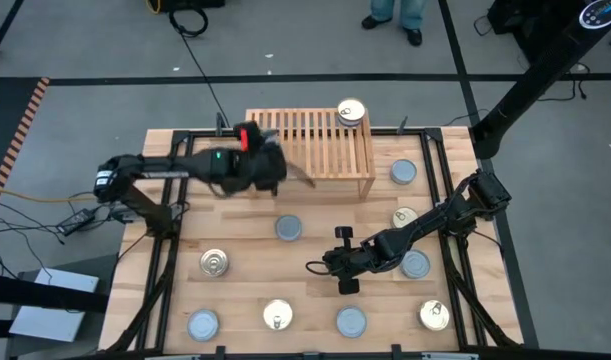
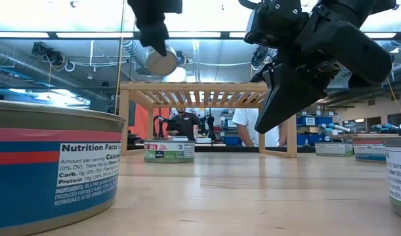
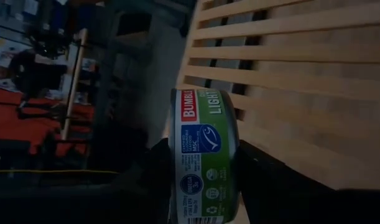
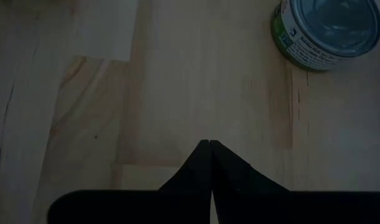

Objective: Stack canned seafood by type on shelf
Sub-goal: Put the green tuna can on the shelf

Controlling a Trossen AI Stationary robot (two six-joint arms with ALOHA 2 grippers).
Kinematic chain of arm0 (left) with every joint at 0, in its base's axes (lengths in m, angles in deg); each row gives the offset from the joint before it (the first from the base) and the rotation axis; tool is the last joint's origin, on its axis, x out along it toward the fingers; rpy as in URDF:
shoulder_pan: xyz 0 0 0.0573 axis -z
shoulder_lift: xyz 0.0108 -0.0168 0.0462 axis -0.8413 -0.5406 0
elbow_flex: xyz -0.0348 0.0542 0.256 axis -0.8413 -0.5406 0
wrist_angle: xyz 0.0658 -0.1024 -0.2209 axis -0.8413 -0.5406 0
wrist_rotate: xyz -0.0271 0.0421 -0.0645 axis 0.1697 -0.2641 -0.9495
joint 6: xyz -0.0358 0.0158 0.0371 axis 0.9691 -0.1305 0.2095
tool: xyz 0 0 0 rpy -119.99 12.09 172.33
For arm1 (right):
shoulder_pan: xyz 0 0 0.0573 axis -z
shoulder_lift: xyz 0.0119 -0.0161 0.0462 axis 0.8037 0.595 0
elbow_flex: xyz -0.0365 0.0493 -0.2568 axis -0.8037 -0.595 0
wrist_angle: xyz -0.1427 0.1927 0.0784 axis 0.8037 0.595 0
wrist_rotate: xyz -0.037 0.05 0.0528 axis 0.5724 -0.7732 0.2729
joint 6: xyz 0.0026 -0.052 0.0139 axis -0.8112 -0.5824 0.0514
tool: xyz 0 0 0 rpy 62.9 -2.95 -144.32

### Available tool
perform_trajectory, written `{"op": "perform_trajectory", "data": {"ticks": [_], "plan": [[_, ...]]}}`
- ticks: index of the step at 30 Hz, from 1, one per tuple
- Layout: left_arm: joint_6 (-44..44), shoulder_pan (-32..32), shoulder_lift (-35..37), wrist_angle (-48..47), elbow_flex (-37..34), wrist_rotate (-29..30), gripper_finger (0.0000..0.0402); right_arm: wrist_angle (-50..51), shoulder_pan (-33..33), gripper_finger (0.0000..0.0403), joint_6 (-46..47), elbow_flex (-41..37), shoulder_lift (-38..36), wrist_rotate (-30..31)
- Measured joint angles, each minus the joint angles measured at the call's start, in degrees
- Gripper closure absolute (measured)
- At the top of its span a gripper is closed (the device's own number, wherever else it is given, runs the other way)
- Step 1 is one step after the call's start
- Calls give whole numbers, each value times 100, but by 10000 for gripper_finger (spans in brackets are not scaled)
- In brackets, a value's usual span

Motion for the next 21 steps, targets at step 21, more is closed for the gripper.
{"op": "perform_trajectory", "data": {"ticks": [21], "plan": [[-1648,-1877,-519,1100,0,-1175,251,4,0,393,-28,0,0,2]]}}
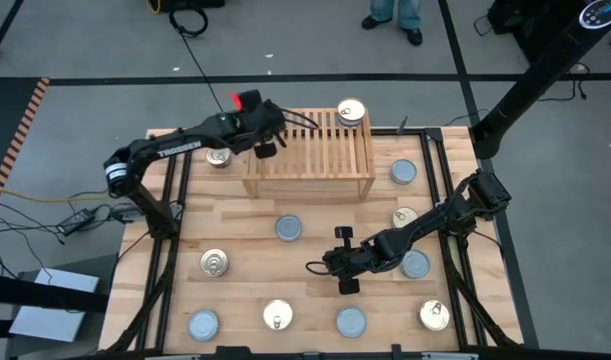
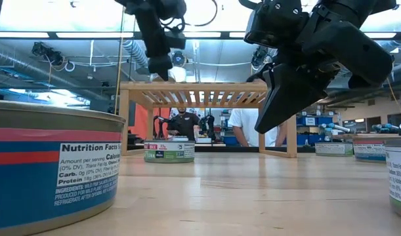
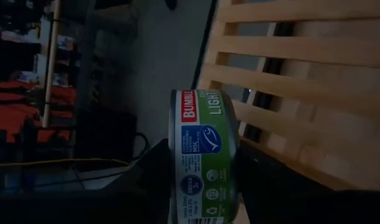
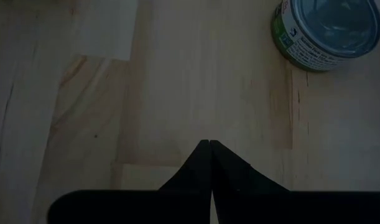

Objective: Stack canned seafood by type on shelf
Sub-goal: Put the green tuna can on the shelf

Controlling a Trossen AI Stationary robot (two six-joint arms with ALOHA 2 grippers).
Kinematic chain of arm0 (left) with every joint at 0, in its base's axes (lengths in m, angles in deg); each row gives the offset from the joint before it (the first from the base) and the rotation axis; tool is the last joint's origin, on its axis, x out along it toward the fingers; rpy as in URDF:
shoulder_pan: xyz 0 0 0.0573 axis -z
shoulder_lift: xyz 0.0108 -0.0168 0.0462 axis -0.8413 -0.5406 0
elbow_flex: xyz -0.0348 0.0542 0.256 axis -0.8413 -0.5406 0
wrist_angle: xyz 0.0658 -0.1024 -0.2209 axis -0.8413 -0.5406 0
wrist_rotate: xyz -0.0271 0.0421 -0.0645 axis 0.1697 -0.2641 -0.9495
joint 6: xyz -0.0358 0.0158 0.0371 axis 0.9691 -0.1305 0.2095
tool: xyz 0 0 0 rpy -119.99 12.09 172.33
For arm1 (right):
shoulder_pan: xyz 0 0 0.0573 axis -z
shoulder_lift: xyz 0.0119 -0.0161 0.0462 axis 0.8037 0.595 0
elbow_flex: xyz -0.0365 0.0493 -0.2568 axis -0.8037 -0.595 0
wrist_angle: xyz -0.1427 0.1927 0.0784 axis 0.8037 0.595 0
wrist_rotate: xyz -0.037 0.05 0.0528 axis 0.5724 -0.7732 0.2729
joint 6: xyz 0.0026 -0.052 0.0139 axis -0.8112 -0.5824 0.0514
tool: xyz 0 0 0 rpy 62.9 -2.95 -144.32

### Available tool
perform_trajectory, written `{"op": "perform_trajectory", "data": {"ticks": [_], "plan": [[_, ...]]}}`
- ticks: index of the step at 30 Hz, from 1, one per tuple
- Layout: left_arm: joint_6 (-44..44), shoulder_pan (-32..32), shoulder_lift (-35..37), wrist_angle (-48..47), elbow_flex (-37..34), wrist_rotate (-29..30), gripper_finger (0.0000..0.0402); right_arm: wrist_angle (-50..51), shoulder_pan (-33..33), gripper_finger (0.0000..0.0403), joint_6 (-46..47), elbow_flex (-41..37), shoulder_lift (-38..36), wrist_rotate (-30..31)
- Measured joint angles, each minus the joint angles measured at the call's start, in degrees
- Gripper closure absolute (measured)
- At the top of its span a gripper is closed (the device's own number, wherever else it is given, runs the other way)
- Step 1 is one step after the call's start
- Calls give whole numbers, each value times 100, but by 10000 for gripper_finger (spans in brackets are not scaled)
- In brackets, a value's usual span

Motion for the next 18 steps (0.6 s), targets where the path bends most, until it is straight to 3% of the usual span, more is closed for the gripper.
{"op": "perform_trajectory", "data": {"ticks": [5,18], "plan": [[-166,-4,-177,48,0,237,251,0,0,393,16,0,0,0],[-173,-241,-175,-11,4,79,251,-101,0,393,-11,-140,0,0]]}}
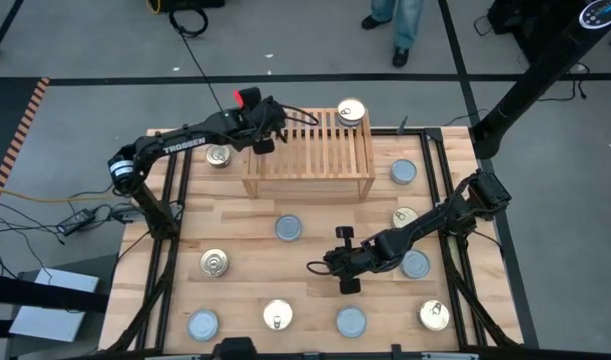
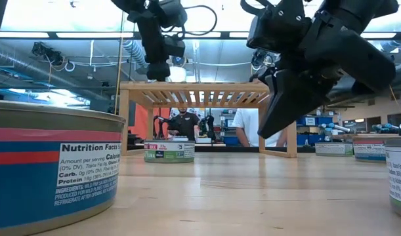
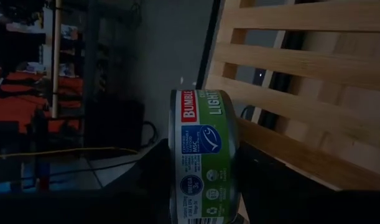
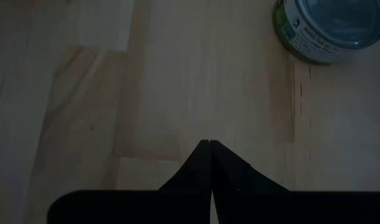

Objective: Stack canned seafood by type on shelf
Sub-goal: Put the green tuna can on the shelf

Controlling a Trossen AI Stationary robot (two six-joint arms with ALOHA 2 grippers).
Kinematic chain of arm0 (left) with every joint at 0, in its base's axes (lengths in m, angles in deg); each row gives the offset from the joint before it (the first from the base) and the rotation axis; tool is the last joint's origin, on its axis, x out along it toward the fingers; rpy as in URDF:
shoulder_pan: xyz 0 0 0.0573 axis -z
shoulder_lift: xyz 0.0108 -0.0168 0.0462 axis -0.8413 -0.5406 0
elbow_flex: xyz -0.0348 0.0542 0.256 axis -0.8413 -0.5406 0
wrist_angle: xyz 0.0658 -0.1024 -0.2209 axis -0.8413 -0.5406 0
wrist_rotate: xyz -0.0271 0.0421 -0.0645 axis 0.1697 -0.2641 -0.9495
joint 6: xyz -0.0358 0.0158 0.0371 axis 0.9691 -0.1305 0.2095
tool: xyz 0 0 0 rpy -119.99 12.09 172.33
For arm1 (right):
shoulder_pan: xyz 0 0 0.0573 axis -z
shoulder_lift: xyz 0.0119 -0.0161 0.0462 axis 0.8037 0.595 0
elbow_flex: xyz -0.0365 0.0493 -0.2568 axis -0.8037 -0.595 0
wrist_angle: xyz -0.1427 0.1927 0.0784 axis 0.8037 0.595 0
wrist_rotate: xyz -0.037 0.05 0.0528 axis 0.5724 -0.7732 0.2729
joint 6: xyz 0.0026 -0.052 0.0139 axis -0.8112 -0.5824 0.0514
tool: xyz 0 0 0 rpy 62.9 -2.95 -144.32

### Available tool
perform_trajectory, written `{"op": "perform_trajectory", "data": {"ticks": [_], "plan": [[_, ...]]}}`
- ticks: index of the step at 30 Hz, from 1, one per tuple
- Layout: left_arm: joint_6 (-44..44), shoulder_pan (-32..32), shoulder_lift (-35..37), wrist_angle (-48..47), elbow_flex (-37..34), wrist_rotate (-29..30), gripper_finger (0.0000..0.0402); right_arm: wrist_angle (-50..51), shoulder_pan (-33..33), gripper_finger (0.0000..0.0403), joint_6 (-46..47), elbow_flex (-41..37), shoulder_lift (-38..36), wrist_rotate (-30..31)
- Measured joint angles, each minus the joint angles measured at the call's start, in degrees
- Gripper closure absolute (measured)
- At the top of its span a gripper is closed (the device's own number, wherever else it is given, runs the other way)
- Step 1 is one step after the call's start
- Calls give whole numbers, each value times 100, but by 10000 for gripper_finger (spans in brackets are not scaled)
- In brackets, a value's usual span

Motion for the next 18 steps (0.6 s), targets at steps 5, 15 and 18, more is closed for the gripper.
{"op": "perform_trajectory", "data": {"ticks": [5,15,18], "plan": [[2,34,7,-155,4,8,241,-46,19,393,-3,-70,0,0],[15,140,-1,-242,2,133,173,-113,20,393,-4,-74,0,-94],[15,194,-1,-237,2,179,172,-117,20,393,-3,-74,0,-100]]}}
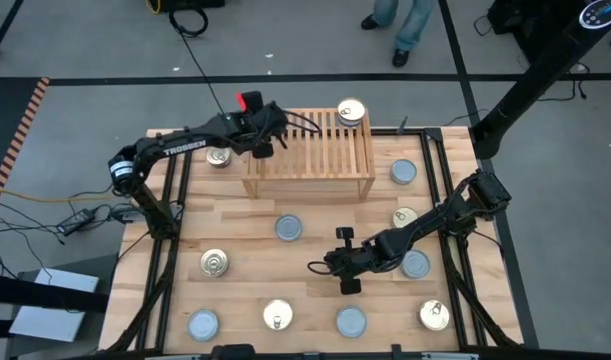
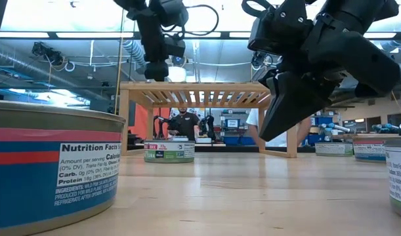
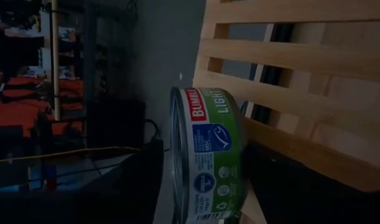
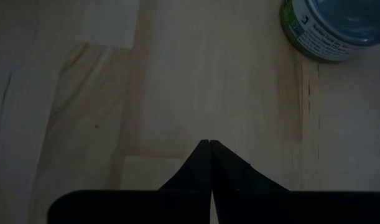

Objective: Stack canned seafood by type on shelf
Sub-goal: Put the green tuna can on the shelf

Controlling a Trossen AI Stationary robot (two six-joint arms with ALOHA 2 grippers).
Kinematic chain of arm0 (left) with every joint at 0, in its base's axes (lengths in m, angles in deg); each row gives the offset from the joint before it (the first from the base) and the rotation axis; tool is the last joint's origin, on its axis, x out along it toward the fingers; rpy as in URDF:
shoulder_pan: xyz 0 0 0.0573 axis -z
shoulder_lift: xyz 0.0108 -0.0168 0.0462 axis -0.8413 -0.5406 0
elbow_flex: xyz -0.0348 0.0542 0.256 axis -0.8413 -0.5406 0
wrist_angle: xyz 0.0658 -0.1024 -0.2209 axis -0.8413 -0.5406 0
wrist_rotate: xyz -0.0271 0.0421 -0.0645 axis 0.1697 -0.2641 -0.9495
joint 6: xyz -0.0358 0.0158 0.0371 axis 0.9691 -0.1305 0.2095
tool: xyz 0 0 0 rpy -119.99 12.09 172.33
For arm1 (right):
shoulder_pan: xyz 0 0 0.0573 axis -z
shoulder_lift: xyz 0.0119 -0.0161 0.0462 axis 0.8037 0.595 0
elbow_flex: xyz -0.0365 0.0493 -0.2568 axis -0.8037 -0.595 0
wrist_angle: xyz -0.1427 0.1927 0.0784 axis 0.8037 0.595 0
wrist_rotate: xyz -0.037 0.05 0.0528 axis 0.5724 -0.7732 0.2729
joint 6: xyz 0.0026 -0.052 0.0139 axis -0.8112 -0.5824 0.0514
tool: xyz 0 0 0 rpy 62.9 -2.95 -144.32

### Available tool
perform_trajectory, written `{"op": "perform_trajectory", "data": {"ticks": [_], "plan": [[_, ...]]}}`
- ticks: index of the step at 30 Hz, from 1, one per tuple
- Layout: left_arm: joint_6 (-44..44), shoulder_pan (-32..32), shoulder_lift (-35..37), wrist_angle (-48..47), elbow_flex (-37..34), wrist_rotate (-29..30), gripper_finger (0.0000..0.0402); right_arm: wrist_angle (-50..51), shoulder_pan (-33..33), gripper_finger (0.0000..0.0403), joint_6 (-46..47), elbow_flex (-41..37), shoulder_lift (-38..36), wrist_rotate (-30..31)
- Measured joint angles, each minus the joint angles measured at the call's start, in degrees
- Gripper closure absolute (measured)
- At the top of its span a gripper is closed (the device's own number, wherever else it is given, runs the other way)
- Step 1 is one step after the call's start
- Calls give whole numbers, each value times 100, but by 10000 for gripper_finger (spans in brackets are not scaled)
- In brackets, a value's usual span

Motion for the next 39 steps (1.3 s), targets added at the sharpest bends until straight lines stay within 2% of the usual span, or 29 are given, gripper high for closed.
{"op": "perform_trajectory", "data": {"ticks": [18,23,26,33,37,39], "plan": [[68,356,2,-342,0,137,170,-6,0,393,1,0,0,-1],[325,348,2,-348,0,138,179,-7,0,393,1,0,0,-2],[339,318,2,-337,0,138,210,-5,0,393,1,0,0,-3],[343,357,97,-312,0,82,322,-1,0,393,1,0,0,-5],[474,357,302,-248,0,-380,380,-1,0,393,1,0,0,-7],[612,315,438,-194,0,-706,395,-1,0,393,1,0,0,-7]]}}
